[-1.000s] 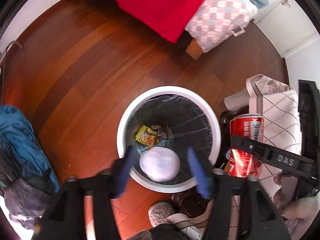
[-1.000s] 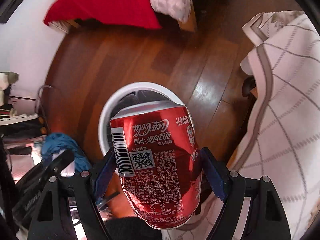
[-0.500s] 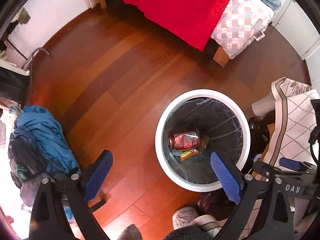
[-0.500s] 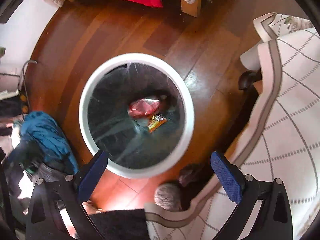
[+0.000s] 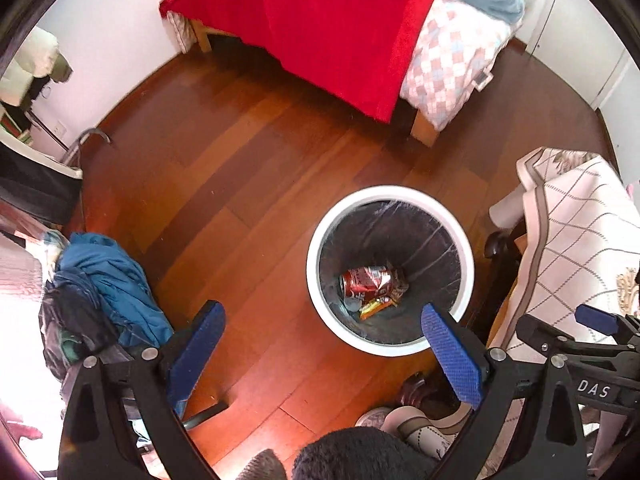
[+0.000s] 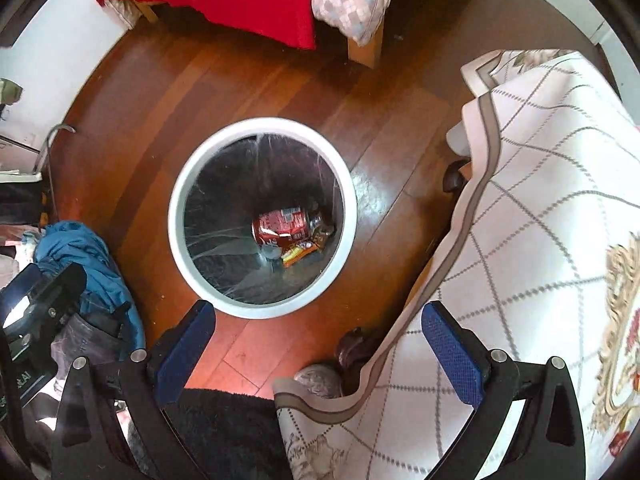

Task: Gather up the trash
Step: 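Carry the lid and can over the bin and open both tools to drop them, then grasp the pink-white toothpaste box with the left tool while the right tool grasps the red candy wrapper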

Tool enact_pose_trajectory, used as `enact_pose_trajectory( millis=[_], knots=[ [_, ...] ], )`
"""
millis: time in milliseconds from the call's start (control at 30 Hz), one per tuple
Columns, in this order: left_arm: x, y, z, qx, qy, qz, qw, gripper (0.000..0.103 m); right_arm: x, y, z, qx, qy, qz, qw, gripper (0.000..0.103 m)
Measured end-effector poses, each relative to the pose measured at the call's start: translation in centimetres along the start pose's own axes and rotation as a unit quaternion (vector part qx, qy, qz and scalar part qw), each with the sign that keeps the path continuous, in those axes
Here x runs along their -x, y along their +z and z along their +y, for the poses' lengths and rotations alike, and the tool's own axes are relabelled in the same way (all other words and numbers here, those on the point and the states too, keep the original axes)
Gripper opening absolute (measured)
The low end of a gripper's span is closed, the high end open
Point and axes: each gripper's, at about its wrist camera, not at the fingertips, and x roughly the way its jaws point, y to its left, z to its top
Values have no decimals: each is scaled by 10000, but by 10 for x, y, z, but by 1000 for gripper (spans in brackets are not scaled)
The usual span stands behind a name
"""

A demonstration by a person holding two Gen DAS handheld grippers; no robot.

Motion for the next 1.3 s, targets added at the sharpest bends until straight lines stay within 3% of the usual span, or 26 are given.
enact_pose_trajectory(
  millis=[467,767,933,1133,1300],
  knots=[
    [130,-25,-4,-173,-106,-1046,9943,100,143,-60,-5,-45,322,-1326,9906,103],
    [189,-55,-38,-295,133,-1540,9875,100,220,-122,-41,-538,1256,-2054,9691,103],
    [184,-79,-104,-696,-236,-1506,9859,100,232,-169,-98,-1128,1376,-2121,9609,103],
    [148,-107,-228,-1517,-793,-908,9810,100,225,-236,-221,-2344,679,-2001,9489,103],
    [120,-127,-355,-2352,-1145,-523,9638,100,212,-305,-357,-3821,-3,-1772,9070,103]
  ],
)
